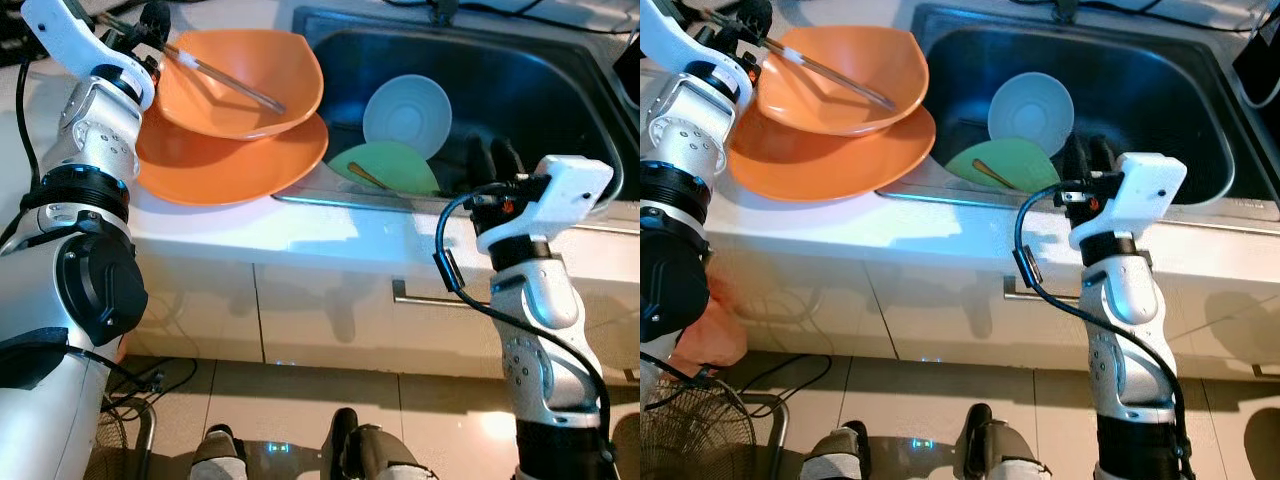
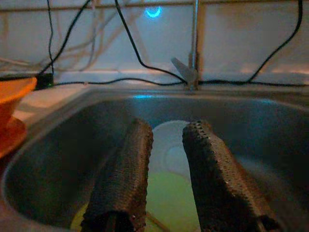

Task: Kitchen organization

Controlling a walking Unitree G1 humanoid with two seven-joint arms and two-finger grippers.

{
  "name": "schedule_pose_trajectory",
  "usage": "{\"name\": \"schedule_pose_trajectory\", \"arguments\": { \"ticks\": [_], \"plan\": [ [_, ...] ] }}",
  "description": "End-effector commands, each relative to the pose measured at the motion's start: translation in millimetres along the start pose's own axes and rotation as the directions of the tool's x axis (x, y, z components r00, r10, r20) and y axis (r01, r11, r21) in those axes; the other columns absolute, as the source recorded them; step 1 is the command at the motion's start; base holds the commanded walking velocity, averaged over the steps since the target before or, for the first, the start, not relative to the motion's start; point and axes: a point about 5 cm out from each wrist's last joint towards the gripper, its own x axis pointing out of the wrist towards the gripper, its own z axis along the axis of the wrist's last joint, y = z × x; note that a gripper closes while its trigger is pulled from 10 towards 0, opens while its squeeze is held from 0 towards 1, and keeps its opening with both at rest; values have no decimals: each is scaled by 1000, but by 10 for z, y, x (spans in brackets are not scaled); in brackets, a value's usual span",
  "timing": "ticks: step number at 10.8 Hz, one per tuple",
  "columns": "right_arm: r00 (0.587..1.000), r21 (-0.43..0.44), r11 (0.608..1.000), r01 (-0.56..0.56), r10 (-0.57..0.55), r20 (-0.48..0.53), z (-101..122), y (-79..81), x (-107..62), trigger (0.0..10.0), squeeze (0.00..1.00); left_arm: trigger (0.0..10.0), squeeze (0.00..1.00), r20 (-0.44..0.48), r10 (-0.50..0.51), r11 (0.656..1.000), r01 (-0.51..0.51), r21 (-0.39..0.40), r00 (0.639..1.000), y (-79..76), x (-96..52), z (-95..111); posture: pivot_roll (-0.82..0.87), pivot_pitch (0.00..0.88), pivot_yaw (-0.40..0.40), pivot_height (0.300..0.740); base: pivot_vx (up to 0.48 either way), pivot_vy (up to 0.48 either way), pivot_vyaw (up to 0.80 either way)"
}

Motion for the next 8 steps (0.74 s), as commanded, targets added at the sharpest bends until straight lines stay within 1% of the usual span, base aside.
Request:
{"name": "schedule_pose_trajectory", "arguments": {
  "ticks": [1, 5, 8],
  "plan": [
    [1000, 4, 1000, 7, -7, 0, 29, -9, -21, 10000, 0, 0, 0, 13, -10, 1000, 10, 0, 1000, -35, 15, 43, 23, 264, -97, 740, 0, 0, 0],
    [1000, 7, 1000, 13, -13, -12, 11, -7, -27, 10000, 0, 0, 0, 30, -1, 1000, 1, 6, 1000, -6, 11, 101, 28, 263, -96, 740, 0, 0, 0],
    [1000, 9, 1000, 15, -15, -13, -4, -4, -7, 10000, 0, 0, 0, 43, -17, 1000, 17, 9, 999, -51, 24, 141, 37, 254, -95, 740, 0, 0, 0]
  ]
}}
